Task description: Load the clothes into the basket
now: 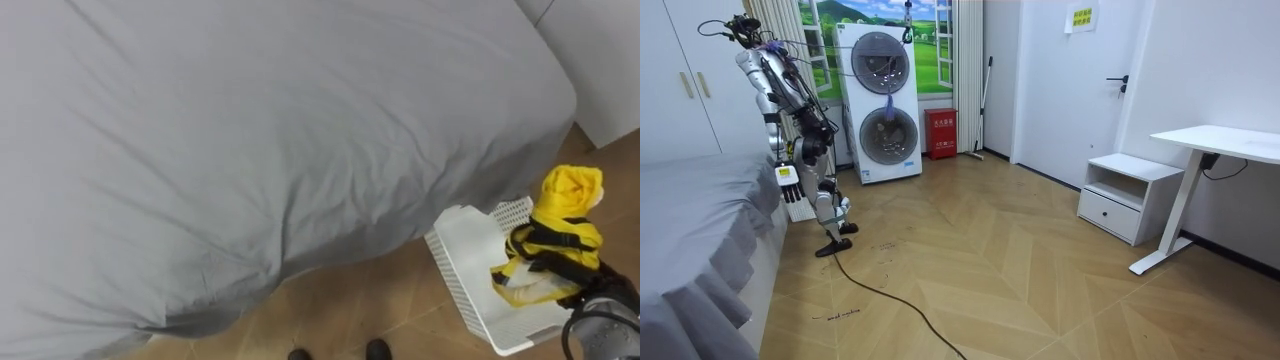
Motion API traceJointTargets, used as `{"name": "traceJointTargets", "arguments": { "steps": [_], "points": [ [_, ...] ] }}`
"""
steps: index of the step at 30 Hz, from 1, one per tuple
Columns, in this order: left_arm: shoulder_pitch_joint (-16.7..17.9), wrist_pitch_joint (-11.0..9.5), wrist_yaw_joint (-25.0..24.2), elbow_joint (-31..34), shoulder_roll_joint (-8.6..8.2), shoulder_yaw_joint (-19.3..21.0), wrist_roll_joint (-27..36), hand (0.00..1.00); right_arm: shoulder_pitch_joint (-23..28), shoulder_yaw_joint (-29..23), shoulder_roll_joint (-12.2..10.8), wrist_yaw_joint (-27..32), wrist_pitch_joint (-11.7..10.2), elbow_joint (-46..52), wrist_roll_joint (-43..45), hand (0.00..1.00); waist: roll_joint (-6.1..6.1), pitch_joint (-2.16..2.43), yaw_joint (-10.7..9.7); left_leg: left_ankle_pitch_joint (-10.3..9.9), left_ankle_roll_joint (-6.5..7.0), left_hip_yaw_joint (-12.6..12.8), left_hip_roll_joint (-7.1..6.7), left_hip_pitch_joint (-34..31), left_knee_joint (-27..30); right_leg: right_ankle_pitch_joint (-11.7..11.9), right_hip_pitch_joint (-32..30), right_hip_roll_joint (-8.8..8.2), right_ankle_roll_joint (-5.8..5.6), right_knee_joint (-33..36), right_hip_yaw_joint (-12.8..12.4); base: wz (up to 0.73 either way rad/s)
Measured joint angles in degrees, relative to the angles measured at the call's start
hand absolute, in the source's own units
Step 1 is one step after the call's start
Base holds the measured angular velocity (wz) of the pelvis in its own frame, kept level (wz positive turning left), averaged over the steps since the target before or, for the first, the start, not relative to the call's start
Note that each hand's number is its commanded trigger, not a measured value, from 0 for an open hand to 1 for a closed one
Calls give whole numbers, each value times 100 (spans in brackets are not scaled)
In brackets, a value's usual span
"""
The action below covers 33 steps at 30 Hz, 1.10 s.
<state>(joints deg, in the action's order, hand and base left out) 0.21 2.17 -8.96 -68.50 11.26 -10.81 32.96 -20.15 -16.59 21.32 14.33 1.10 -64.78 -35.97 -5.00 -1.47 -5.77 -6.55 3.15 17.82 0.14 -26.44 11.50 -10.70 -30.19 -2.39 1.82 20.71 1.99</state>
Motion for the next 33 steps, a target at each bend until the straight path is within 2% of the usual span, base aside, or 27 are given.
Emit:
{"name": "traceJointTargets", "arguments": {
  "steps": [7,13,18,21,29,33],
  "points": [
    [-9,-11,-2,6,149,-1,0,0,6,19,17,-141,-106,-75,43,0,-36,4,-16,0,0,-55,5,-36,28,0,4,-2,1,-2,68,4],
    [-11,-4,-12,7,152,0,-10,0,6,13,143,-256,-112,-198,29,0,-73,8,-4,0,0,-43,2,-40,27,-2,3,-10,2,-4,97,1],
    [-11,-2,-19,7,152,0,-7,0,22,13,252,-260,-186,-254,26,0,-143,36,-5,18,14,-38,3,-37,27,-3,3,-10,2,-4,96,0],
    [-11,-1,-20,7,152,-1,-7,0,51,13,266,-260,-187,-291,26,0,-166,51,-4,26,13,-38,3,-31,27,-3,4,-11,3,3,97,0],
    [-11,1,-19,3,152,1,-39,0,96,13,268,-328,-193,-405,118,0,-170,52,2,27,14,-35,-2,37,26,-3,53,-22,3,27,91,0],
    [-11,8,-21,7,151,4,-126,0,209,29,257,-329,-199,-405,9,0,-171,49,87,27,14,5,4,177,24,-3,190,-7,3,-15,47,-6]
  ]
}}
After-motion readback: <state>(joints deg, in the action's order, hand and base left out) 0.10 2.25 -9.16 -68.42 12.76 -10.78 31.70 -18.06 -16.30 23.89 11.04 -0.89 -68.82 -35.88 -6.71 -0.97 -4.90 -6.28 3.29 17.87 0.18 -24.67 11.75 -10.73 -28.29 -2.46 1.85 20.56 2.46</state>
